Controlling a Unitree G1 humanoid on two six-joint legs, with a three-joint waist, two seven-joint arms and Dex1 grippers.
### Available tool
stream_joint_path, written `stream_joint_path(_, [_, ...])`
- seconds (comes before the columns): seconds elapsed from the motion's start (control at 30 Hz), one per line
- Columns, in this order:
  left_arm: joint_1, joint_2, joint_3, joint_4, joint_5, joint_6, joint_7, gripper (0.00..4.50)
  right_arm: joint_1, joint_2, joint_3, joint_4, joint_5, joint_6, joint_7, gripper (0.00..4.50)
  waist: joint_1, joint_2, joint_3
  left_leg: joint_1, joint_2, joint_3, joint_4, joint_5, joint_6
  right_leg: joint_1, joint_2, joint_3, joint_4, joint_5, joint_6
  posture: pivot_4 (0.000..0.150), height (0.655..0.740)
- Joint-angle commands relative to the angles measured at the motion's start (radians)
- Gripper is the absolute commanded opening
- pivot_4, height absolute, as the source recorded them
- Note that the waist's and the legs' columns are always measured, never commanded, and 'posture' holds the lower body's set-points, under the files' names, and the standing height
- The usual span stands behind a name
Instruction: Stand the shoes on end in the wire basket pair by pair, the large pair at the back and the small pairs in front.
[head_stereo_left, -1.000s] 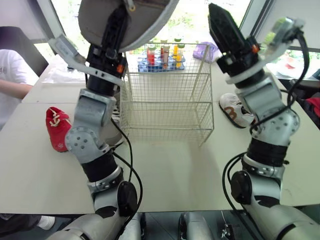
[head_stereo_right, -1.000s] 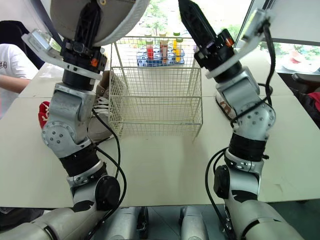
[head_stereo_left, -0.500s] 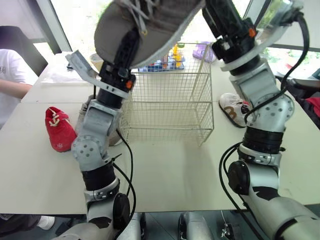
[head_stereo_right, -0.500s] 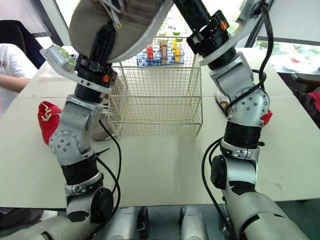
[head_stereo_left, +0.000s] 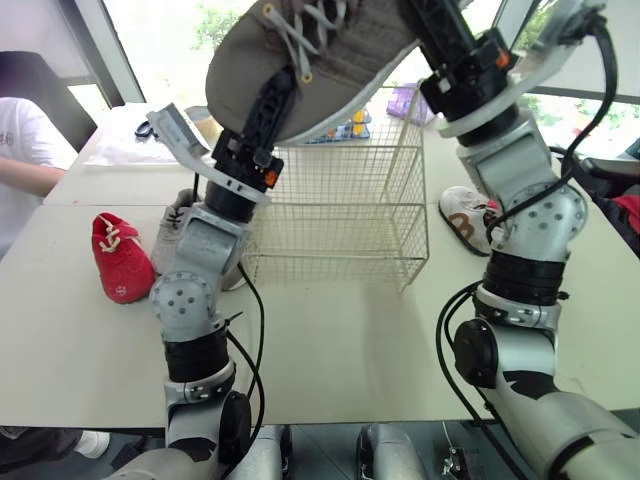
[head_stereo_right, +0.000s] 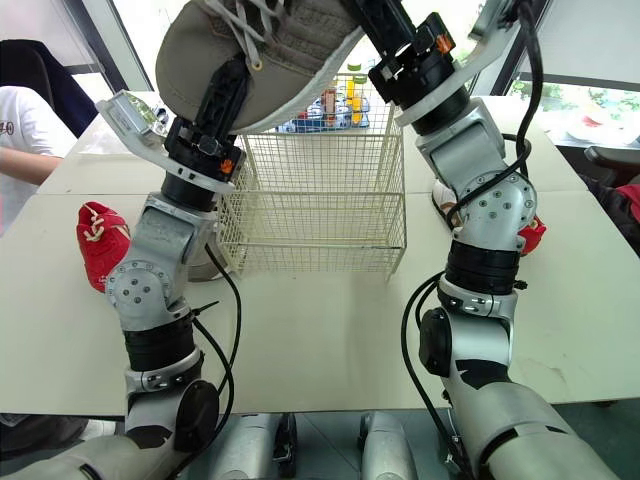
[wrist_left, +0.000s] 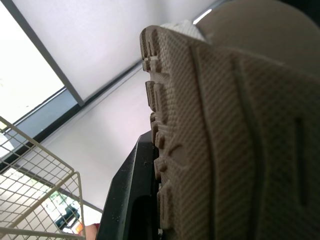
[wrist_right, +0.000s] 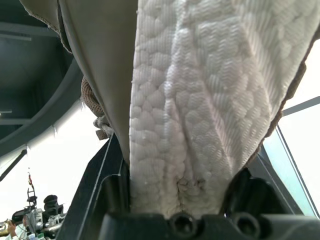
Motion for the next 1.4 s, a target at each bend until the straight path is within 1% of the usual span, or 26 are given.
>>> stream_joint_path(0.03, [0.015, 0.041, -0.037, -0.031, 0.034, 0.015, -0.029, 2.60, -0.046, -0.012, 0.006, -0.037, 0.013, -0.005, 0.027, 1.72, -0.001, 0.000, 0.000, 0.000, 0.000, 0.000, 0.000, 0.000, 0.000, 0.000, 0.000, 0.000, 0.000, 0.000, 0.000, 0.150, 0.6675])
stream_joint_path(0.07, [0.016, 0.058, -0.042, -0.038, 0.060, 0.012, -0.021, 3.20, -0.059, -0.023, 0.000, -0.025, 0.008, -0.009, 0.032, 1.72, 0.000, 0.000, 0.000, 0.000, 0.000, 0.000, 0.000, 0.000, 0.000, 0.000, 0.000, 0.000, 0.000, 0.000, 0.000, 0.150, 0.6675])
stream_joint_path(0.13, [0.016, 0.089, -0.048, -0.048, 0.100, 0.013, -0.004, 4.21, -0.077, -0.041, -0.007, -0.011, -0.002, -0.013, 0.043, 1.72, 0.001, 0.000, 0.000, 0.000, 0.000, 0.000, 0.000, 0.000, 0.000, 0.000, 0.000, 0.000, 0.000, 0.000, 0.000, 0.150, 0.6675])
stream_joint_path(0.17, [0.014, 0.105, -0.048, -0.047, 0.113, 0.015, -0.001, 4.47, -0.088, -0.058, -0.007, -0.001, -0.019, -0.020, 0.059, 1.72, 0.001, 0.000, 0.000, 0.000, 0.000, 0.000, 0.000, 0.000, 0.000, 0.000, 0.000, 0.000, 0.000, 0.000, 0.000, 0.150, 0.6675])
stream_joint_path(0.23, [0.011, 0.179, -0.051, -0.068, 0.190, 0.020, 0.009, 4.47, -0.144, -0.145, 0.004, 0.076, -0.117, -0.067, 0.133, 1.72, 0.002, 0.000, 0.000, 0.000, 0.000, 0.000, 0.000, 0.000, 0.000, -0.001, 0.000, 0.000, 0.000, 0.000, 0.000, 0.150, 0.6675])
stream_joint_path(0.27, [0.013, 0.241, -0.061, -0.088, 0.246, 0.031, 0.004, 4.47, -0.187, -0.206, 0.017, 0.146, -0.180, -0.108, 0.199, 1.72, 0.002, 0.000, 0.000, -0.001, 0.000, 0.000, -0.001, 0.000, 0.000, -0.002, 0.000, 0.000, 0.000, 0.000, 0.000, 0.150, 0.6675])
stream_joint_path(0.3, [0.018, 0.292, -0.059, -0.107, 0.273, 0.042, 0.000, 4.47, -0.233, -0.263, 0.031, 0.230, -0.232, -0.146, 0.275, 1.72, 0.001, 0.000, 0.001, -0.001, 0.000, 0.001, -0.001, 0.000, 0.000, -0.002, 0.000, 0.000, 0.000, 0.000, 0.000, 0.150, 0.6675])
stream_joint_path(0.37, [0.037, 0.360, -0.023, -0.140, 0.263, 0.058, 0.006, 4.47, -0.331, -0.354, 0.076, 0.423, -0.342, -0.234, 0.427, 1.72, 0.001, 0.001, 0.001, -0.002, 0.000, 0.002, -0.002, 0.000, 0.000, -0.005, 0.000, 0.001, 0.000, 0.000, 0.000, 0.150, 0.6675])
stream_joint_path(0.47, [0.095, 0.432, 0.006, -0.205, 0.241, 0.091, 0.014, 4.47, -0.442, -0.405, 0.143, 0.665, -0.476, -0.353, 0.598, 1.72, -0.006, 0.000, 0.001, -0.001, 0.000, 0.002, -0.005, 0.000, 0.000, -0.004, 0.000, 0.002, -0.003, 0.000, 0.000, 0.150, 0.6675])
stream_joint_path(0.57, [0.181, 0.510, 0.003, -0.309, 0.234, 0.143, 0.015, 4.47, -0.524, -0.414, 0.197, 0.850, -0.598, -0.467, 0.728, 1.72, -0.029, 0.000, 0.001, 0.000, 0.000, 0.004, -0.008, 0.001, -0.001, -0.004, 0.000, 0.003, -0.004, 0.000, 0.000, 0.150, 0.6675])
stream_joint_path(0.63, [0.232, 0.551, 0.013, -0.365, 0.226, 0.168, 0.026, 4.47, -0.562, -0.410, 0.220, 0.942, -0.660, -0.525, 0.794, 1.72, -0.031, 0.001, 0.001, 0.001, 0.001, 0.005, -0.009, 0.001, -0.002, -0.006, 0.000, 0.003, -0.004, 0.000, 0.000, 0.150, 0.6675])
stream_joint_path(0.73, [0.296, 0.608, 0.039, -0.423, 0.172, 0.205, 0.038, 4.47, -0.599, -0.395, 0.235, 1.035, -0.724, -0.585, 0.848, 1.72, -0.029, 0.001, 0.001, 0.000, 0.001, 0.005, -0.011, 0.002, -0.004, -0.007, 0.000, 0.004, -0.004, 0.000, 0.000, 0.150, 0.6675])
stream_joint_path(0.8, [0.347, 0.655, 0.058, -0.449, 0.122, 0.227, 0.019, 4.47, -0.609, -0.382, 0.244, 1.082, -0.768, -0.628, 0.863, 1.72, -0.028, 0.002, 0.002, 0.000, 0.001, 0.005, -0.011, 0.002, -0.004, -0.008, -0.001, 0.004, -0.004, 0.000, 0.000, 0.150, 0.6675])
stream_joint_path(0.97, [0.407, 0.742, 0.088, -0.435, 0.063, 0.243, -0.037, 4.47, -0.609, -0.351, 0.251, 1.158, -0.845, -0.694, 0.890, 1.72, -0.022, 0.001, 0.002, 0.000, 0.001, 0.005, -0.011, 0.002, -0.004, -0.007, -0.001, 0.004, -0.004, 0.000, 0.000, 0.150, 0.6675])
stream_joint_path(1.07, [0.417, 0.760, 0.093, -0.413, 0.067, 0.231, -0.054, 4.47, -0.603, -0.341, 0.251, 1.190, -0.877, -0.704, 0.915, 1.72, -0.023, 0.002, 0.002, 0.000, 0.000, 0.005, -0.010, 0.002, -0.004, -0.007, -0.001, 0.004, -0.004, 0.000, 0.000, 0.150, 0.6675])
stream_joint_path(1.17, [0.410, 0.755, 0.093, -0.376, 0.085, 0.217, -0.057, 4.47, -0.601, -0.337, 0.248, 1.227, -0.912, -0.728, 0.897, 1.72, -0.024, 0.002, 0.002, 0.000, 0.000, 0.006, -0.010, 0.002, -0.004, -0.007, -0.001, 0.004, -0.004, 0.000, 0.000, 0.150, 0.6675])
stream_joint_path(1.23, [0.404, 0.741, 0.093, -0.362, 0.081, 0.208, -0.050, 4.50, -0.601, -0.341, 0.238, 1.245, -0.926, -0.743, 0.874, 2.78, -0.022, 0.001, 0.002, 0.000, 0.000, 0.006, -0.010, 0.002, -0.004, -0.007, -0.001, 0.004, -0.004, 0.000, 0.000, 0.150, 0.6675])
stream_joint_path(1.27, [0.403, 0.738, 0.093, -0.360, 0.080, 0.207, -0.049, 4.50, -0.601, -0.343, 0.233, 1.251, -0.932, -0.751, 0.864, 3.15, -0.022, 0.001, 0.002, 0.000, 0.000, 0.006, -0.010, 0.002, -0.004, -0.007, -0.001, 0.004, -0.004, 0.000, 0.000, 0.150, 0.6675])
stream_joint_path(1.33, [0.401, 0.732, 0.089, -0.359, 0.079, 0.207, -0.050, 4.50, -0.603, -0.347, 0.220, 1.262, -0.940, -0.764, 0.835, 4.29, -0.024, 0.001, 0.002, 0.000, 0.000, 0.006, -0.009, 0.002, -0.004, -0.007, -0.001, 0.004, -0.003, 0.000, 0.000, 0.150, 0.6675])
stream_joint_path(1.37, [0.400, 0.729, 0.085, -0.359, 0.079, 0.208, -0.049, 4.50, -0.604, -0.350, 0.216, 1.266, -0.948, -0.774, 0.817, 4.40, -0.024, 0.002, 0.002, 0.000, 0.000, 0.006, -0.009, 0.002, -0.004, -0.007, -0.001, 0.004, -0.003, 0.000, 0.000, 0.150, 0.6675])
stream_joint_path(1.4, [0.399, 0.726, 0.082, -0.359, 0.080, 0.208, -0.048, 4.50, -0.606, -0.353, 0.211, 1.269, -0.951, -0.777, 0.809, 4.40, -0.025, 0.002, 0.002, 0.000, 0.000, 0.006, -0.009, 0.002, -0.004, -0.007, -0.001, 0.004, -0.003, 0.000, 0.000, 0.150, 0.6675])
